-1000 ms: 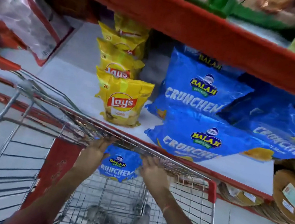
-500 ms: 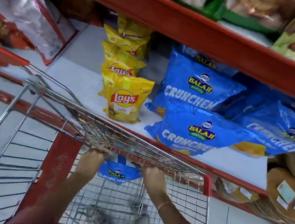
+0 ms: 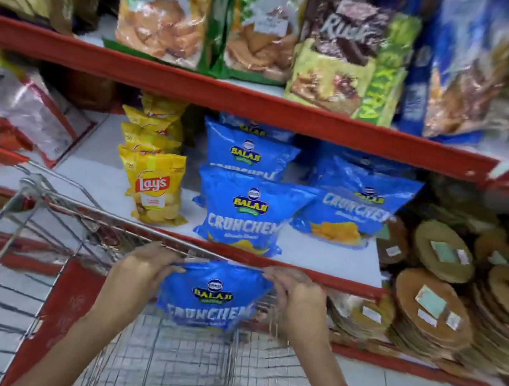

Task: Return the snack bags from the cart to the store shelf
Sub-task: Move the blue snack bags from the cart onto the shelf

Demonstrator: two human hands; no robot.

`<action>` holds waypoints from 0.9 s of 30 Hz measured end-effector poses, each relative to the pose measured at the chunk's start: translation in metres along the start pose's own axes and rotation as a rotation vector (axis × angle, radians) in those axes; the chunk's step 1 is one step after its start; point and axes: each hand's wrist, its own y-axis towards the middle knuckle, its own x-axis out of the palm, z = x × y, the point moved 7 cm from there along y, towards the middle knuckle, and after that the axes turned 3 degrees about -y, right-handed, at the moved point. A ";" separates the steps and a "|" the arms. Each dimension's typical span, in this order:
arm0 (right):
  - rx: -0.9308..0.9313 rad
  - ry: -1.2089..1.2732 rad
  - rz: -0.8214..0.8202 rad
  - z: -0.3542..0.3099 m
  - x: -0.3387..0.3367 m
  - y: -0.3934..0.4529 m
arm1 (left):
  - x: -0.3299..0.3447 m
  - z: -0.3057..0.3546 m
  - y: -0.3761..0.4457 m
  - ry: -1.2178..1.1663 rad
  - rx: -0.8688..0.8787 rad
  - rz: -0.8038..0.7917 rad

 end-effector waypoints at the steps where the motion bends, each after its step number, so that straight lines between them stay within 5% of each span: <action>1: -0.012 0.032 0.053 0.002 -0.019 0.001 | -0.007 0.019 0.007 -0.019 0.037 0.037; 10: -0.135 -0.078 0.471 0.045 -0.175 0.027 | -0.017 0.163 0.095 -0.102 0.319 0.312; 18: 0.016 -0.106 0.480 0.128 -0.214 0.062 | 0.047 0.223 0.171 -0.035 0.292 0.139; 27: 0.220 -0.223 0.354 0.174 -0.191 0.062 | 0.127 0.231 0.189 0.333 0.224 -0.148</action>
